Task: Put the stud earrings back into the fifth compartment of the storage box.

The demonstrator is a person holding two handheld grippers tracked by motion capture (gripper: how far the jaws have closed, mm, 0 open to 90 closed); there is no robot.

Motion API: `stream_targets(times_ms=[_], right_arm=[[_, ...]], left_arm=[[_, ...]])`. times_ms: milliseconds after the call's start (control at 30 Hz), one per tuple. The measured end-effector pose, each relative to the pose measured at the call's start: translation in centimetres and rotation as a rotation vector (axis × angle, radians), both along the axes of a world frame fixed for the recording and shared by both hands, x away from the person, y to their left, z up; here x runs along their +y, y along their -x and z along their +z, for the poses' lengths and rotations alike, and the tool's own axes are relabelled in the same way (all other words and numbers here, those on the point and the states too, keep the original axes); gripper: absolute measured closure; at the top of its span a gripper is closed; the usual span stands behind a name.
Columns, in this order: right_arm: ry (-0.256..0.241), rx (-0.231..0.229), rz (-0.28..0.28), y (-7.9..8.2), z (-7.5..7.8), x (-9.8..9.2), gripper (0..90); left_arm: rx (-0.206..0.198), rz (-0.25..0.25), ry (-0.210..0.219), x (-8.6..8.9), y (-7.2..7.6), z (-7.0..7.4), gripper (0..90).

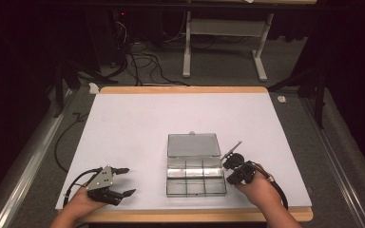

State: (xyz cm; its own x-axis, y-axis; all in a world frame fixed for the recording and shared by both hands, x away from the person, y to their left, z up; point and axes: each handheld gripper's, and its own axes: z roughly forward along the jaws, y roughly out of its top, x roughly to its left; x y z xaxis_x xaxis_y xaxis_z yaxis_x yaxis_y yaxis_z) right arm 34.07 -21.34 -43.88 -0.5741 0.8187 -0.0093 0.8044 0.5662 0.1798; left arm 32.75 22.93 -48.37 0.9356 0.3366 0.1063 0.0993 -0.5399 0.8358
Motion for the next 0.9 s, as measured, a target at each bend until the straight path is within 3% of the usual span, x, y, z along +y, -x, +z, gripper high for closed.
stream_targets(times_ms=[900], right_arm=[[-0.047, 0.009, -0.031, 0.5, 0.8, -1.7, 86.2]], left_arm=[[0.001, 0.001, 0.000, 0.0, 0.0, 0.0, 24.4]])
